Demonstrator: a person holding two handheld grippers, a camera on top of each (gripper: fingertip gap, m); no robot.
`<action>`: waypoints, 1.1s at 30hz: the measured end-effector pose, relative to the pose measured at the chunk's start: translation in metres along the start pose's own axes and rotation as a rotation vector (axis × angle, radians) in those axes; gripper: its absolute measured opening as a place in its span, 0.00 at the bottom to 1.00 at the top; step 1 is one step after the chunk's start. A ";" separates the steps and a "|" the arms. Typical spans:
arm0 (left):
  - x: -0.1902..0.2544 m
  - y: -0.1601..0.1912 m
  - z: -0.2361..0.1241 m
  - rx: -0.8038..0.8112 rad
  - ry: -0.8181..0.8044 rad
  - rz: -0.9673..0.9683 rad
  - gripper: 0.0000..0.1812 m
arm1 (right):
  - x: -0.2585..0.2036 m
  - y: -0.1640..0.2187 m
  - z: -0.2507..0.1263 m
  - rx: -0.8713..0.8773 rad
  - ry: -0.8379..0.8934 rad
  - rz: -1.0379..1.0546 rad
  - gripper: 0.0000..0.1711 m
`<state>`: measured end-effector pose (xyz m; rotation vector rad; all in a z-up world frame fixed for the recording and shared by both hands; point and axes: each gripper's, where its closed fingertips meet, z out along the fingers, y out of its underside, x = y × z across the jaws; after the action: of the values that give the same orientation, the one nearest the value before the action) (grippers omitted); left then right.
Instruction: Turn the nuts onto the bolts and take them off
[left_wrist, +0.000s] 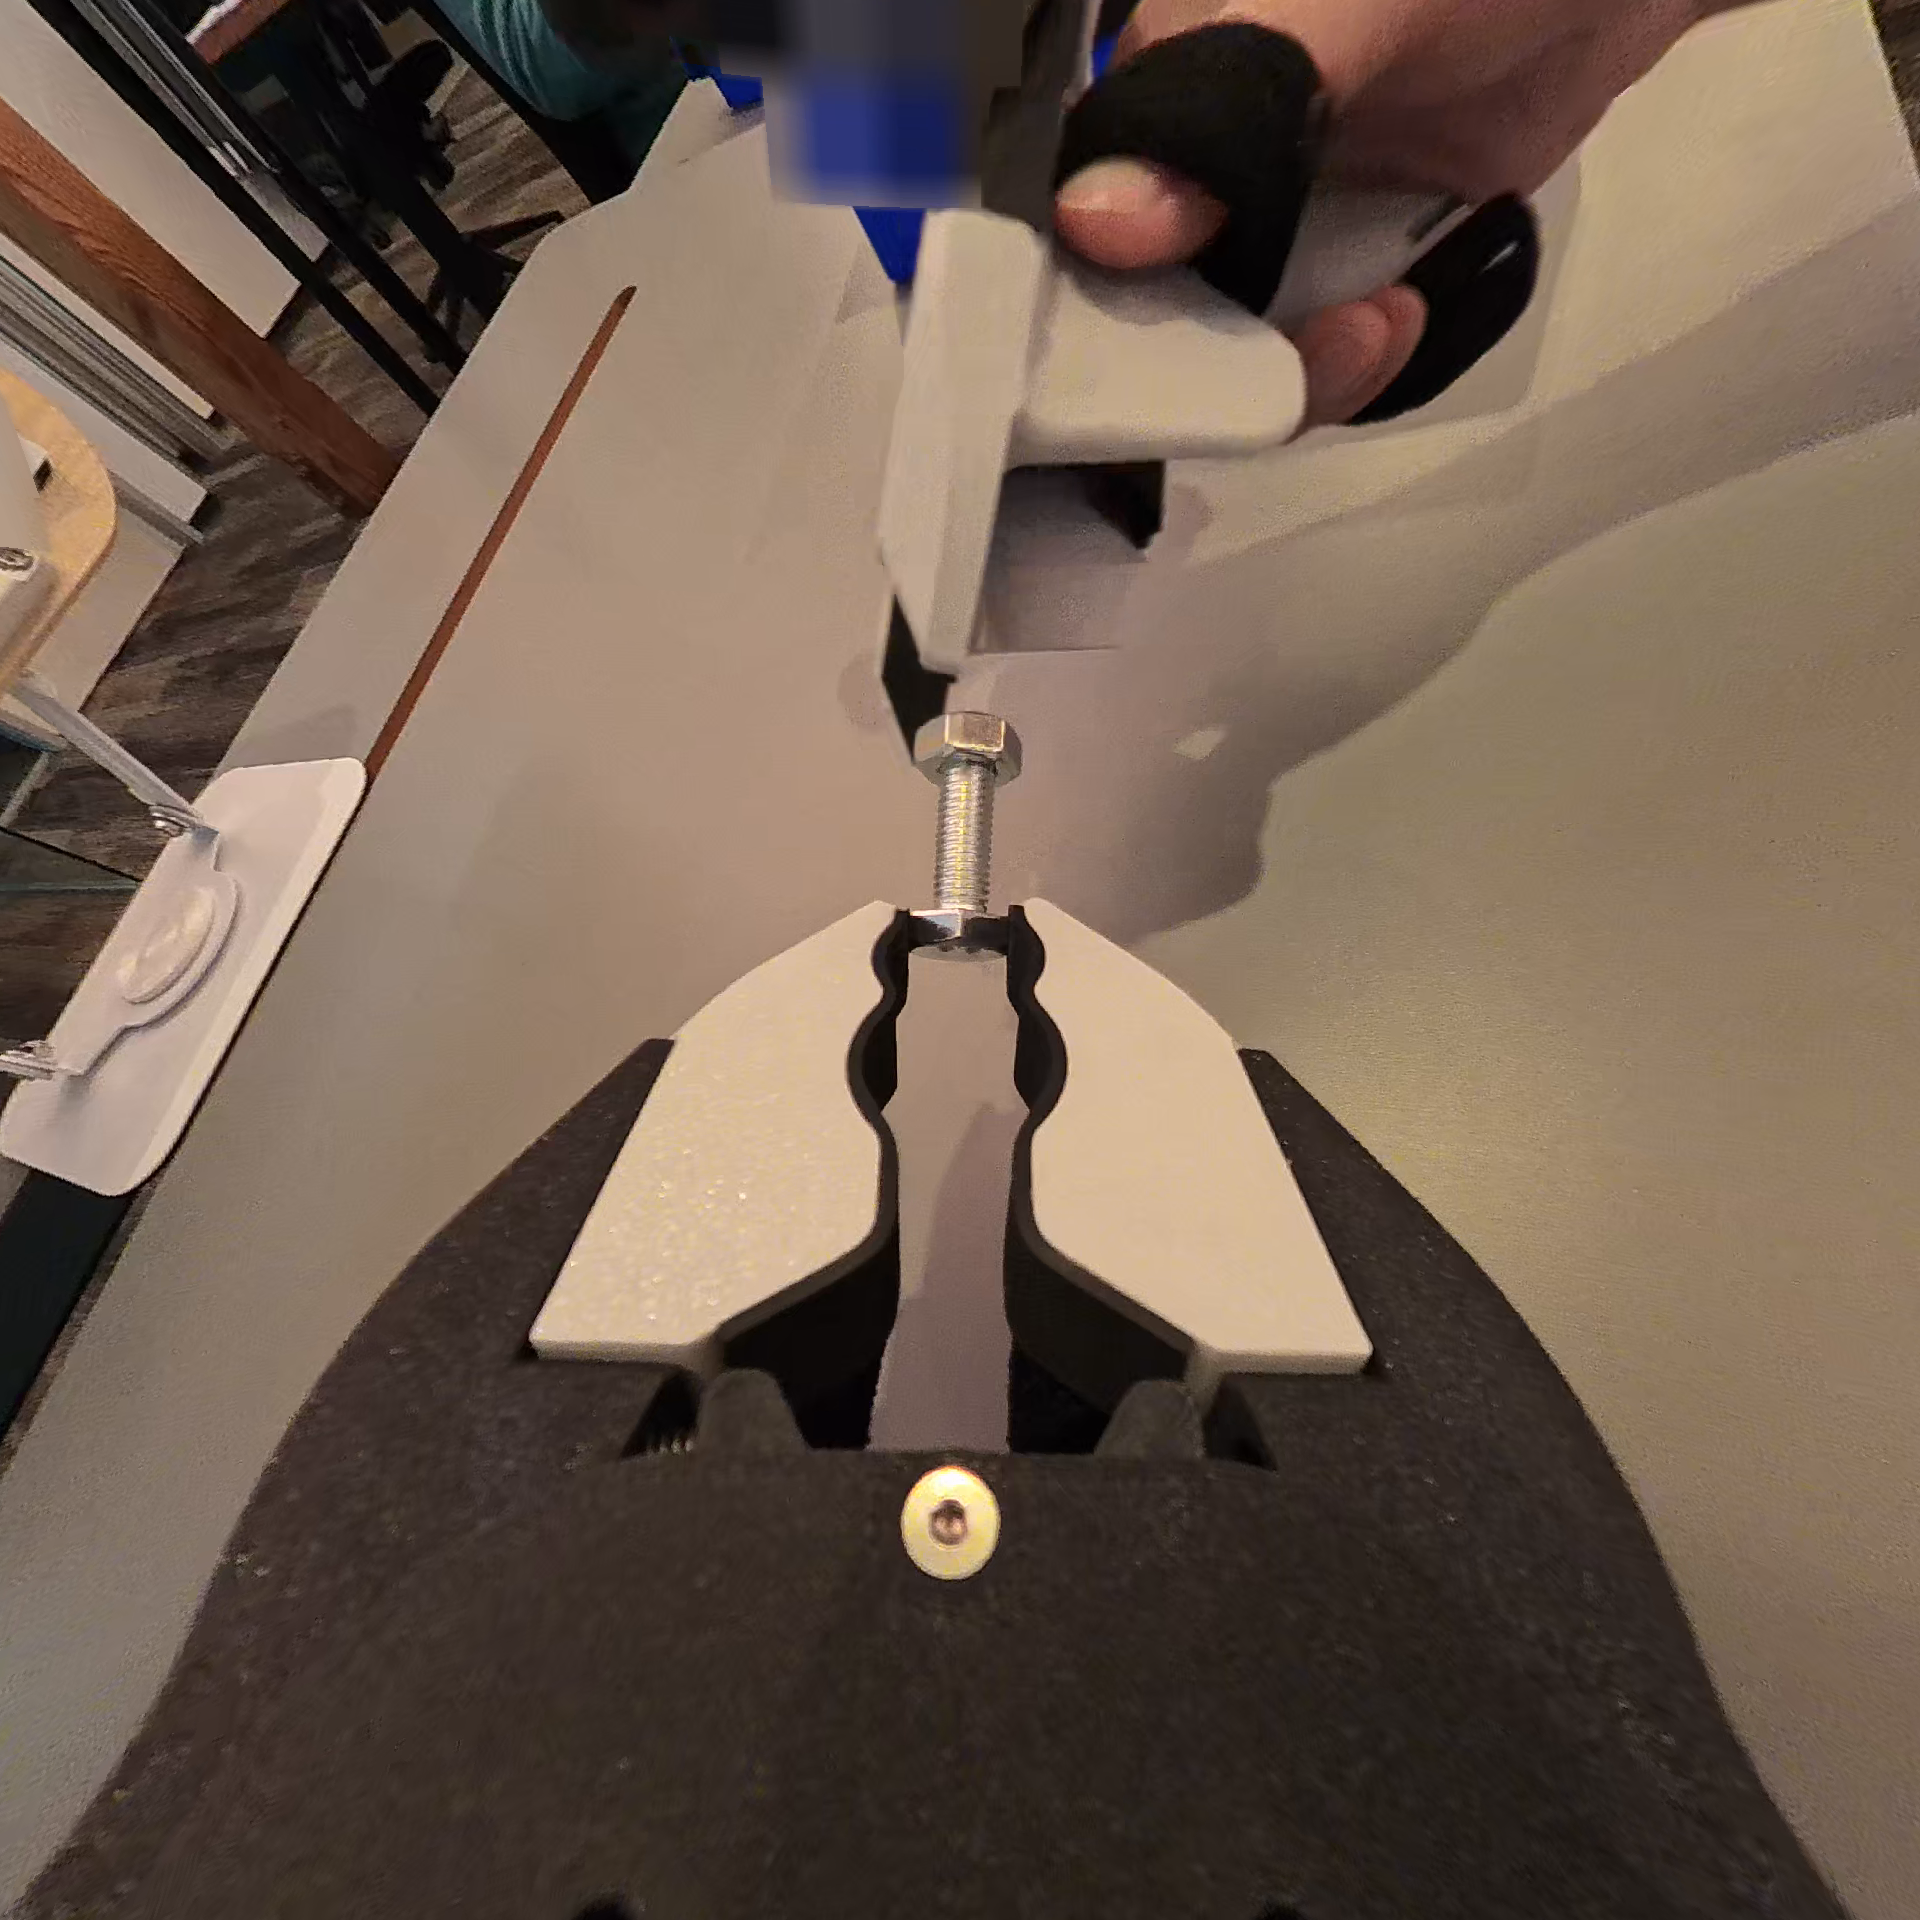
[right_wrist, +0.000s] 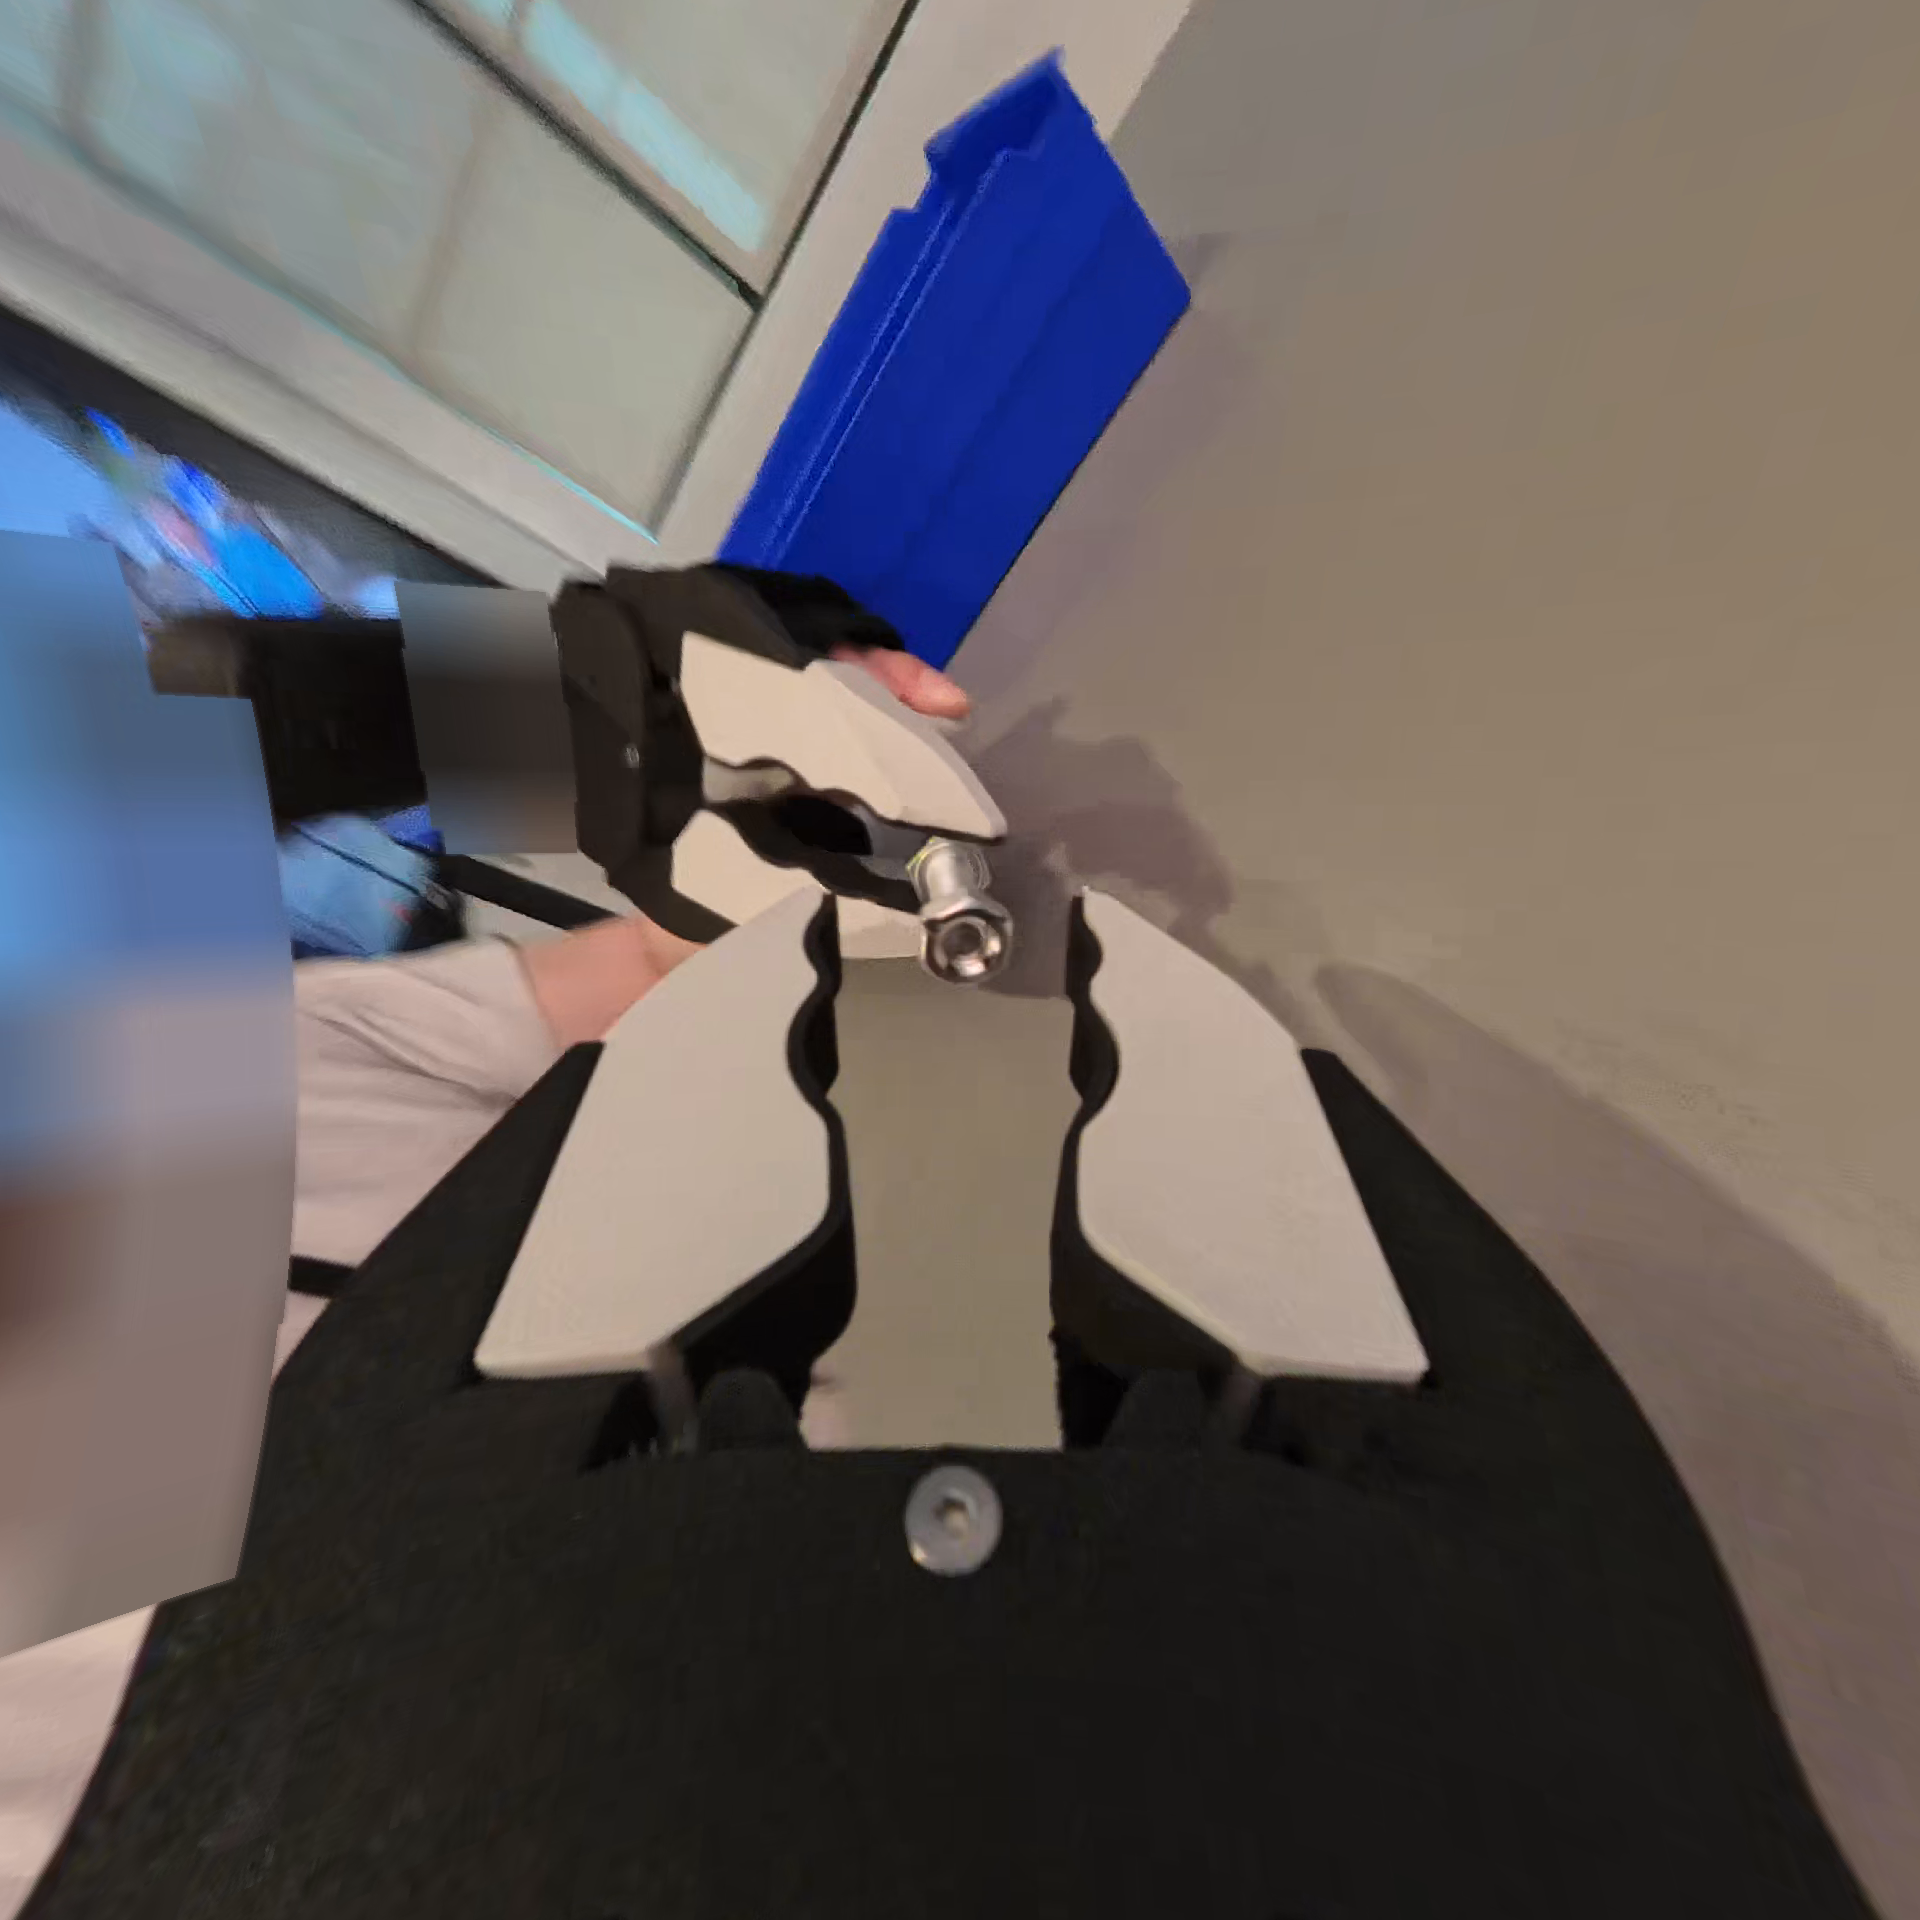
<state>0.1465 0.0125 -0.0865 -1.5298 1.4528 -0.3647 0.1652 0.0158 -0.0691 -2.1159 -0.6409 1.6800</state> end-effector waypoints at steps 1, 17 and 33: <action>0.000 0.000 0.000 0.001 -0.002 0.005 0.10 | 0.000 0.001 0.000 0.003 -0.036 0.087 0.22; 0.016 -0.014 -0.010 0.087 0.182 -0.122 0.10 | -0.016 0.021 0.001 -0.198 0.016 -0.786 0.10; 0.005 -0.001 -0.002 0.011 0.039 -0.005 0.10 | 0.005 0.008 0.001 -0.014 0.005 0.135 0.23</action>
<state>0.1473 0.0073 -0.0863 -1.5257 1.4753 -0.4068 0.1666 0.0119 -0.0774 -2.2173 -0.5194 1.7438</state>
